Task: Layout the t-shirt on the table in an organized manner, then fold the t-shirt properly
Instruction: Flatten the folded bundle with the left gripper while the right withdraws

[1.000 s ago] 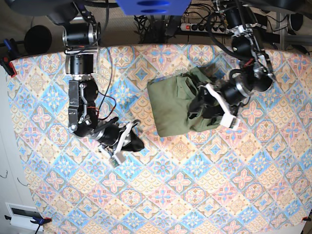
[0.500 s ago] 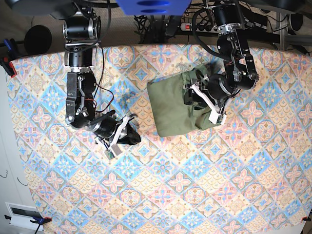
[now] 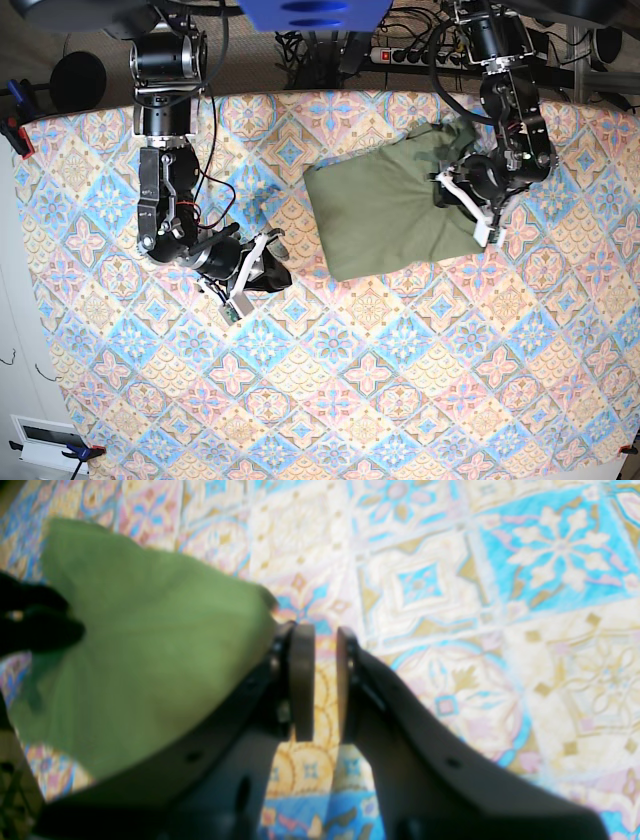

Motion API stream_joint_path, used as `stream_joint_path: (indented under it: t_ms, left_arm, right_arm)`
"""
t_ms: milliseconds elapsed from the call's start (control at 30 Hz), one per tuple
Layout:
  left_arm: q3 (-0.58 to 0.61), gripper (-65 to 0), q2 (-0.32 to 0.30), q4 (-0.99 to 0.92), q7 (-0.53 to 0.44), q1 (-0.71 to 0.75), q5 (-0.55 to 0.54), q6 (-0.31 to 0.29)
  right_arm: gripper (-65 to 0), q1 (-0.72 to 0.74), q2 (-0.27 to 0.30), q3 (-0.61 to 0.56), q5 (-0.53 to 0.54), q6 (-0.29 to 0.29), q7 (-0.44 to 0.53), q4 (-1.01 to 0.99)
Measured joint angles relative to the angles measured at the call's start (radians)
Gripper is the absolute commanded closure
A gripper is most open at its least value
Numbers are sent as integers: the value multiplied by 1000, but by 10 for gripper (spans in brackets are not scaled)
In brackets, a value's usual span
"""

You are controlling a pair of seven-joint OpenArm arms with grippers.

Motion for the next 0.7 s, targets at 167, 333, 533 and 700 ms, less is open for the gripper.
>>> stream_joint_path:
  t_ms: [167, 333, 533, 700]
  left_arm:
    - [12, -329, -19, 104, 8, 4, -155, -3]
    - [7, -328, -90, 121, 12, 37, -296, 1]
    - [-39, -332, -112, 119, 0, 39, -325, -3]
    - [-60, -327, -124, 119, 55, 84, -460, 0]
  right_arm:
    - [-71, 0, 6, -73, -3, -2, -19, 0]
    - [-71, 3, -2, -200, -3, 0, -12, 0]
    - [-73, 6, 4, -229, -8, 0, -9, 0]
    - [-73, 61, 2, -230, -15, 0, -11, -5]
